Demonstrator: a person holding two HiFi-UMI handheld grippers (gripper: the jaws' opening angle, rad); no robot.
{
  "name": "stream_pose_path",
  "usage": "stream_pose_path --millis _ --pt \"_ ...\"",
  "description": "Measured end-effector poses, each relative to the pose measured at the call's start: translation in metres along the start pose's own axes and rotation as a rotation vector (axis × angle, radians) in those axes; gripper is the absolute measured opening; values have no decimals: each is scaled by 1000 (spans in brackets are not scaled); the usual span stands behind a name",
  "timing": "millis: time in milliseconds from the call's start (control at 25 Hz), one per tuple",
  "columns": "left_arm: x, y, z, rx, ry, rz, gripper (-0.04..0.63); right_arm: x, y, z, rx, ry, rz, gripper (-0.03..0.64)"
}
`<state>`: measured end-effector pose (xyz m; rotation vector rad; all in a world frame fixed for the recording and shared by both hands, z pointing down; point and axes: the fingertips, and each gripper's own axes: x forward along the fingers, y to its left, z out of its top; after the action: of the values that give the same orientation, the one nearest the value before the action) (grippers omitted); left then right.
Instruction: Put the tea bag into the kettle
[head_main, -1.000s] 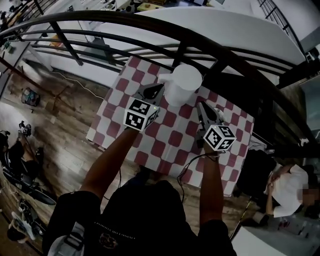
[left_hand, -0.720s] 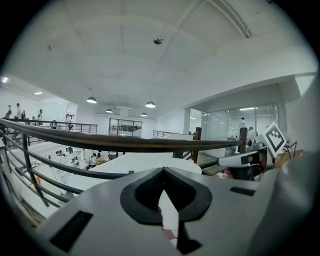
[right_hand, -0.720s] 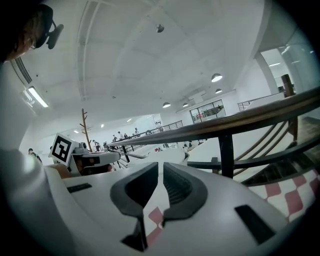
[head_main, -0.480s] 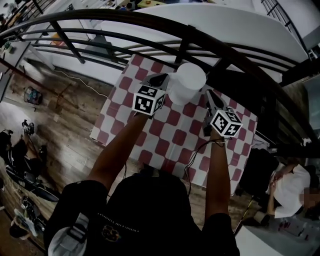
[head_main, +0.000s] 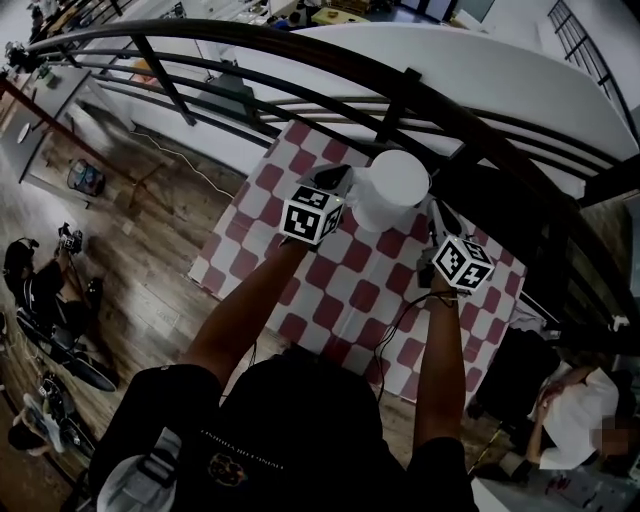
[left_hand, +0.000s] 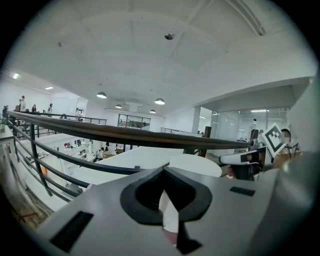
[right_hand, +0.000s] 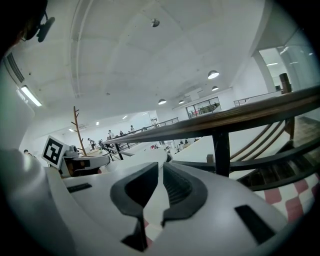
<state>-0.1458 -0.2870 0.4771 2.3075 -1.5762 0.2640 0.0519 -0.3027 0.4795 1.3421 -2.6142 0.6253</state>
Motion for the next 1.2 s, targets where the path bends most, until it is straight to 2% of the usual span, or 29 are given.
stream_pose_path --millis 480,720,880,960,1200 --pt "-1 6 -3 -27 6 -33 2 28 0 0 5 9 30 18" --pt "-2 5 0 -28 -1 -34 2 26 46 31 -77 -73 145 18" --pt "-1 5 -1 -9 8 -28 2 29 100 49 -176 -122 270 18" --pt "-2 6 -1 -7 9 -24 2 32 113 55 -195 -139 271 15" --pt "-1 3 2 13 -4 -10 3 30 94 44 -153 -114 234 17"
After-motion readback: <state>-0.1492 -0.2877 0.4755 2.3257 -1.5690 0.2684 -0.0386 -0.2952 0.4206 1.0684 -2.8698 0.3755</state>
